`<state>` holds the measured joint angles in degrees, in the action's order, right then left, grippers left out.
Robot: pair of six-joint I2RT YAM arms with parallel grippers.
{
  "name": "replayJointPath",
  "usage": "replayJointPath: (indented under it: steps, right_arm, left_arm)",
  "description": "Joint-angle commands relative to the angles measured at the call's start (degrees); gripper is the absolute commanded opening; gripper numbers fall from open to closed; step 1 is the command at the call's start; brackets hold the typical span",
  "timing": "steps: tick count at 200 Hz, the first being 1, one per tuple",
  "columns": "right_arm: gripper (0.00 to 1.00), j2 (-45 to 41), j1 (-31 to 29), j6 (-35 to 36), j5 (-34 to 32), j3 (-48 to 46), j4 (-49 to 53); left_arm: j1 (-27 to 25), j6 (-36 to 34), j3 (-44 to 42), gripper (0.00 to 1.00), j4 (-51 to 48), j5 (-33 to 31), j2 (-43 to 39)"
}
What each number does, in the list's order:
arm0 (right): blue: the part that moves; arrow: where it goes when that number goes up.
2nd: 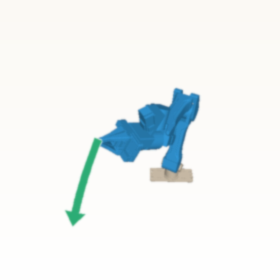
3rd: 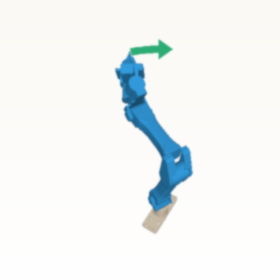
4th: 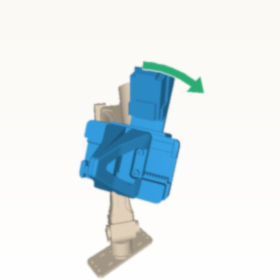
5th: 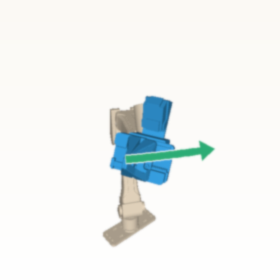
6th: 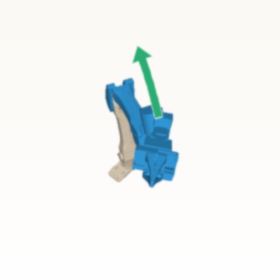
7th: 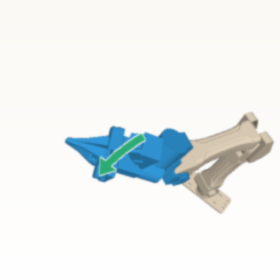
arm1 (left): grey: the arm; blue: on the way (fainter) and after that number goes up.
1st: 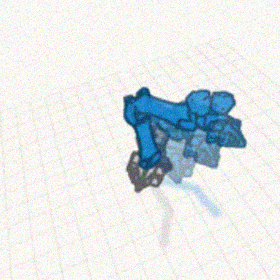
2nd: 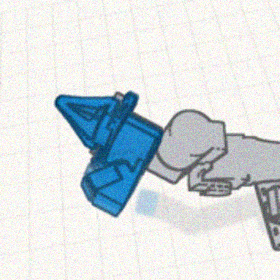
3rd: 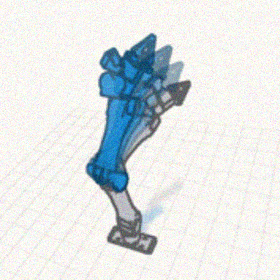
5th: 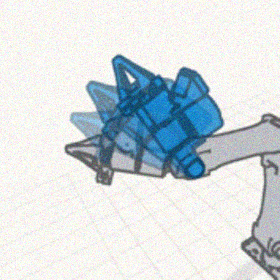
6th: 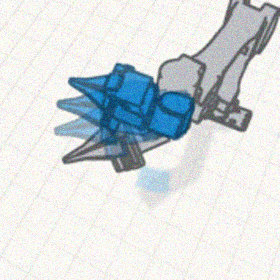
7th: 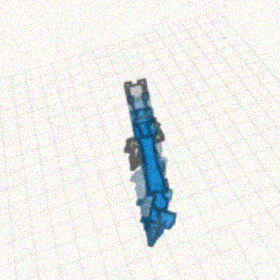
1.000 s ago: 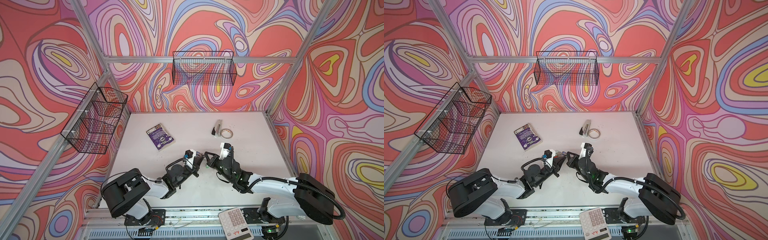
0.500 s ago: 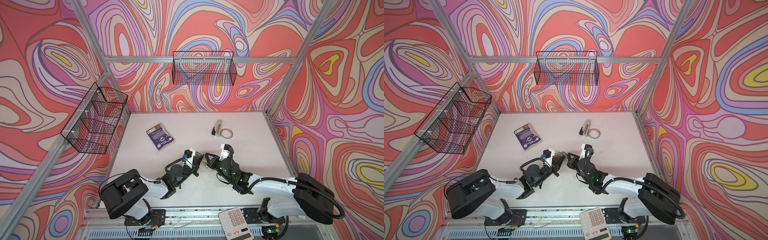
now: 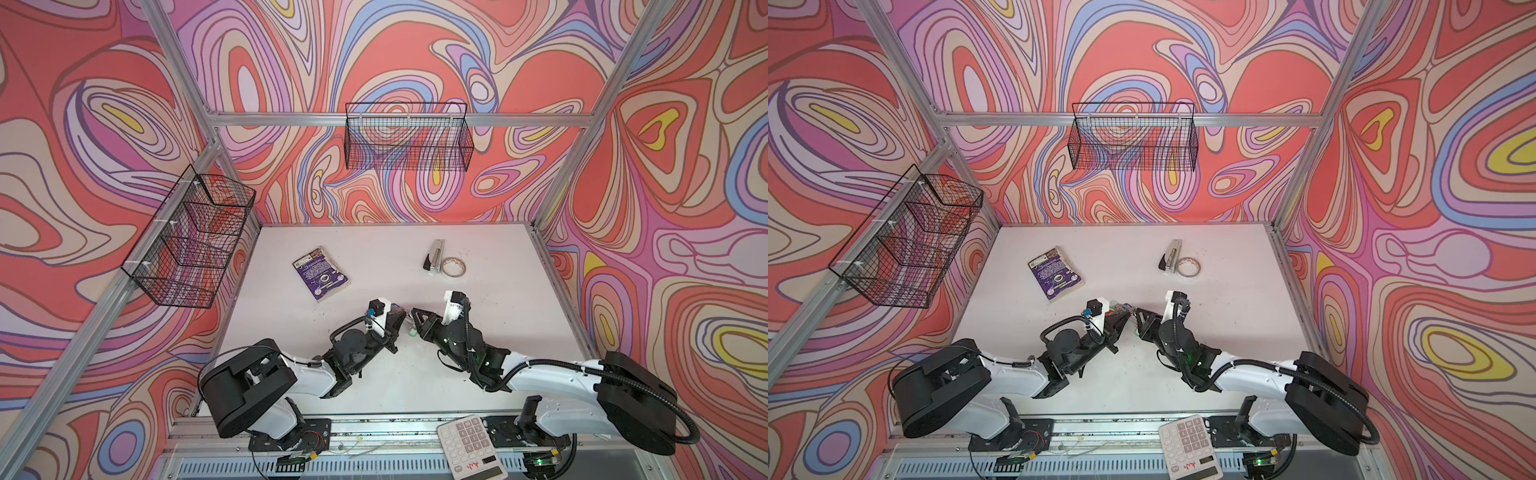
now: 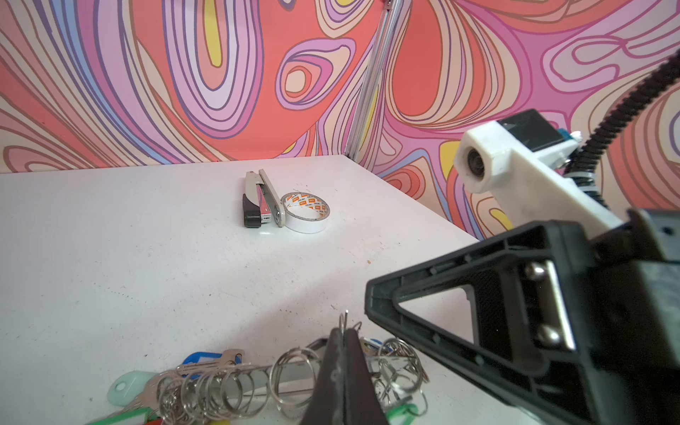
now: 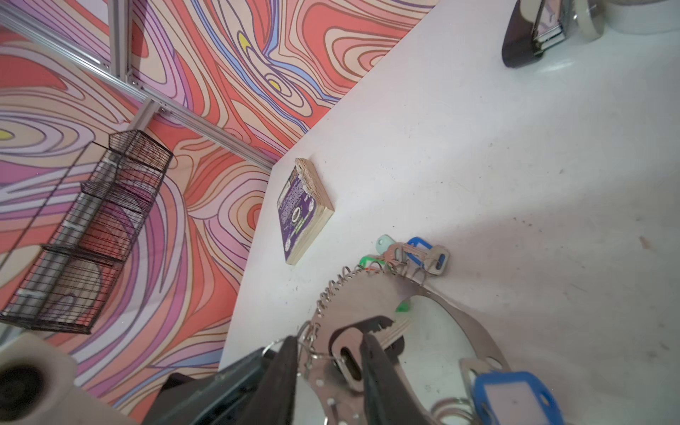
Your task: Put the keys on the keyring
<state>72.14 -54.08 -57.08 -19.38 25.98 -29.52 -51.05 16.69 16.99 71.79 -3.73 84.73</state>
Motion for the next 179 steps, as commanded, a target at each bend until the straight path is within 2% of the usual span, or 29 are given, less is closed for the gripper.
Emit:
replayJointPath:
  steps: [1, 26, 41, 54, 66, 92, 134, 144, 163, 179]
  right_arm:
    - [0.44, -3.02, -0.1, 3.26, 0.37, -1.3, 6.57]
    - [0.62, -7.71, 2.11, 7.6, 4.18, -3.31, 7.97]
    - [0.71, -10.26, 6.64, 9.98, 10.55, -4.39, 7.47]
    - [0.86, -12.12, 10.92, 12.96, 16.06, -5.71, 5.4]
    - [0.98, -12.72, 13.21, 15.82, 18.41, -5.74, 4.77]
    - [0.98, -10.67, 13.5, 21.46, 12.92, -1.56, 9.22]
    - [0.98, -6.64, 13.73, 28.68, 10.73, 3.82, 9.09]
    - [0.97, -6.08, 14.27, 29.98, 12.11, 3.84, 8.03]
    - [0.93, -6.08, 16.44, 30.84, 19.44, 2.61, 3.34]
    - [0.93, -6.15, 16.71, 30.04, 19.67, 0.94, 0.28]
  left_arm:
    - [-0.17, -0.75, 0.61, 0.0, 3.77, -0.58, -0.11]
    - [-0.11, -1.93, 0.59, 0.0, 3.79, -0.18, -0.18]
    - [-0.19, -2.85, 0.58, 0.0, 3.72, 0.65, -0.18]
    - [-0.15, -3.65, 0.58, 0.0, 3.72, 1.75, 0.0]
    - [-0.11, -4.36, 0.66, 0.0, 3.79, 3.02, -0.17]
    - [-0.13, -5.92, 0.54, 0.0, 3.75, 3.53, -0.52]
    - [-0.11, -8.22, -1.26, 0.0, 3.7, 5.23, -1.88]
    - [-0.14, -7.77, -2.18, 0.0, 3.69, 4.64, -2.57]
    - [-0.03, -6.98, -3.69, 0.0, 3.69, 3.32, -3.55]
    - [-0.02, -7.14, -4.58, 0.0, 3.64, 3.7, -4.49]
